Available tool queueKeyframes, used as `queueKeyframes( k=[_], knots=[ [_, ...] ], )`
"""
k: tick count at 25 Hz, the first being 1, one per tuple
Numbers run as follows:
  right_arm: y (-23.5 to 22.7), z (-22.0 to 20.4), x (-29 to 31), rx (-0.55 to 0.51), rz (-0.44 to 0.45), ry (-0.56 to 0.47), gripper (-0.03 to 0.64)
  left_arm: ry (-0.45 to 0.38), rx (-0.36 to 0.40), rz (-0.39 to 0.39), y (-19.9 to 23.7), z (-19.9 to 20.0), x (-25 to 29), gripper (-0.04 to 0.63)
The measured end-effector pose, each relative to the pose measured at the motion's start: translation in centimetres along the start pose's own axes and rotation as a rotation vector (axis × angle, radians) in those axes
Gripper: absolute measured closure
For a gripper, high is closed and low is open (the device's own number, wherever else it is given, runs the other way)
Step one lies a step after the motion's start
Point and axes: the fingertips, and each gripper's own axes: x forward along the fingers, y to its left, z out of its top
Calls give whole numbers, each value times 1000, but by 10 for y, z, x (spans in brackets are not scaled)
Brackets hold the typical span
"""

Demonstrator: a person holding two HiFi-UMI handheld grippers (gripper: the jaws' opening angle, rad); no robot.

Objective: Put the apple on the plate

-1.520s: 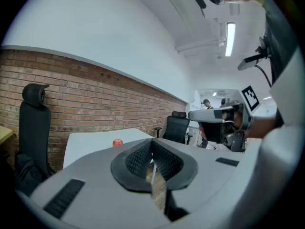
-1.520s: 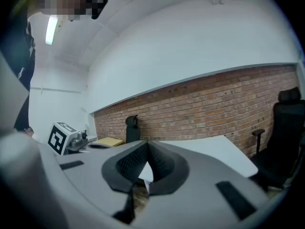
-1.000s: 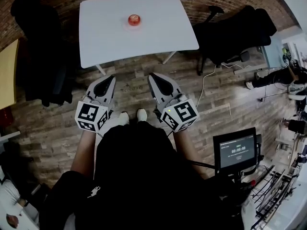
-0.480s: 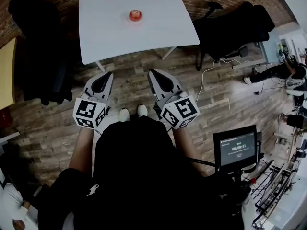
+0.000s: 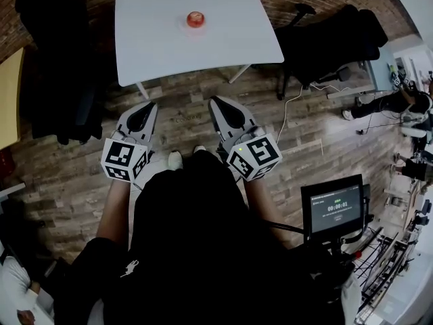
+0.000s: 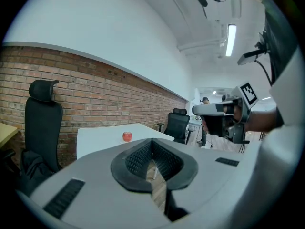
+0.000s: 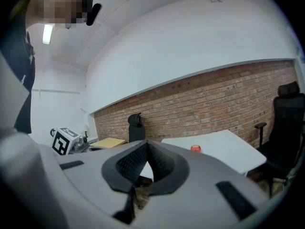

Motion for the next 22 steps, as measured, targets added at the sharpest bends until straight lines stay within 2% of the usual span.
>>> queueKeyframes(
  k=[22],
  knots=[
    [15, 7, 8, 2, 42, -8, 617, -7, 8, 39, 8, 8, -21, 589]
  ],
)
